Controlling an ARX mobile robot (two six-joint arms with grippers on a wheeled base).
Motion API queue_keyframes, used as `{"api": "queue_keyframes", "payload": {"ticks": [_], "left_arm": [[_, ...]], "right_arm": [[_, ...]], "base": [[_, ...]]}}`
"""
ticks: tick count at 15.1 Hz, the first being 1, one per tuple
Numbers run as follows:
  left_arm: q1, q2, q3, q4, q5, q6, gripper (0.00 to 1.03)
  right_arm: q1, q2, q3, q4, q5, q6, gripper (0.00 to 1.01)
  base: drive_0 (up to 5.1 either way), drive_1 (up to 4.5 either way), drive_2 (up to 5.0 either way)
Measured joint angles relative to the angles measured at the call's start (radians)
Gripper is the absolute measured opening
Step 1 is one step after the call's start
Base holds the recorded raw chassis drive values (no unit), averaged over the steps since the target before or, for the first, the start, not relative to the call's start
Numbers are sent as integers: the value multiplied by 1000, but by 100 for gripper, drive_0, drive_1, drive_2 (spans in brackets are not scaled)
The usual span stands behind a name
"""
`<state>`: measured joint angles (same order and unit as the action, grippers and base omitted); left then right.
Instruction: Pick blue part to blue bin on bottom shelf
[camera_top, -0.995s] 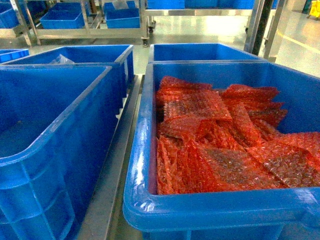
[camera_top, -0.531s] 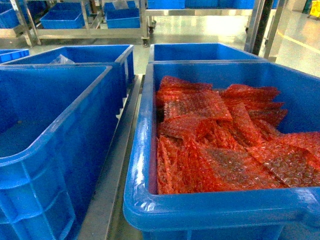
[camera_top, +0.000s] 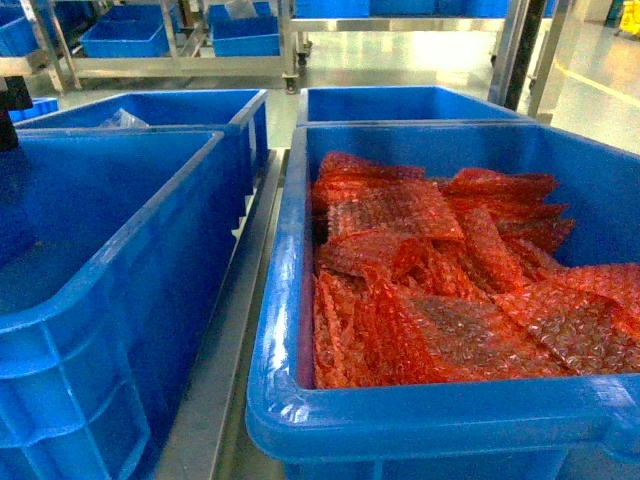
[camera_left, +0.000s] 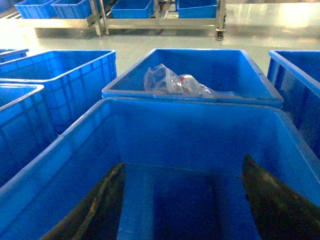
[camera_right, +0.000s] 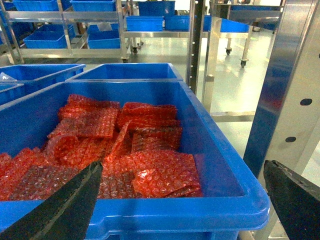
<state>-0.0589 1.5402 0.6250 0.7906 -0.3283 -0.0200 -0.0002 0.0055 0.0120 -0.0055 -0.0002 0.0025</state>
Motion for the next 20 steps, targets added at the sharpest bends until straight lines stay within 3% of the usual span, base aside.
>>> {"api": "queue_keyframes", "payload": {"ticks": [1, 2, 4, 5, 6, 7, 10, 11, 14, 16, 20], "left_arm": [[0, 0, 0, -2, 0, 0, 89], [0, 0, 0, -1, 0, 0, 96], [0, 0, 0, -2, 0, 2, 100], [22, 5, -14, 75, 73, 3, 94], [65, -78, -152, 203, 305, 3, 66], [56, -179, -277, 212, 330, 3, 37], [59, -296, -380, 201, 328, 3, 6], [59, -328, -405, 192, 328, 4, 2], [59, -438, -473, 145, 328, 5, 2], [59, -458, -521, 212, 328, 5, 2], [59, -631, -579, 67, 328, 5, 2]], "right_arm": [[0, 0, 0, 0, 0, 0, 98], [0, 0, 0, 0, 0, 0, 98], [0, 0, 0, 0, 0, 0, 98], [0, 0, 0, 0, 0, 0, 98], [0, 0, 0, 1, 0, 0, 98], [0, 0, 0, 0, 0, 0, 98], [0, 0, 0, 0, 0, 0, 98], [0, 0, 0, 0, 0, 0, 98], [0, 0, 0, 0, 0, 0, 98], [0, 0, 0, 0, 0, 0, 98], [0, 0, 0, 0, 0, 0, 98]], "base": [[0, 0, 0], [0, 0, 0], [0, 0, 0], [0, 0, 0], [0, 0, 0], [0, 0, 0], [0, 0, 0], [0, 0, 0], [0, 0, 0], [0, 0, 0], [0, 0, 0]]}}
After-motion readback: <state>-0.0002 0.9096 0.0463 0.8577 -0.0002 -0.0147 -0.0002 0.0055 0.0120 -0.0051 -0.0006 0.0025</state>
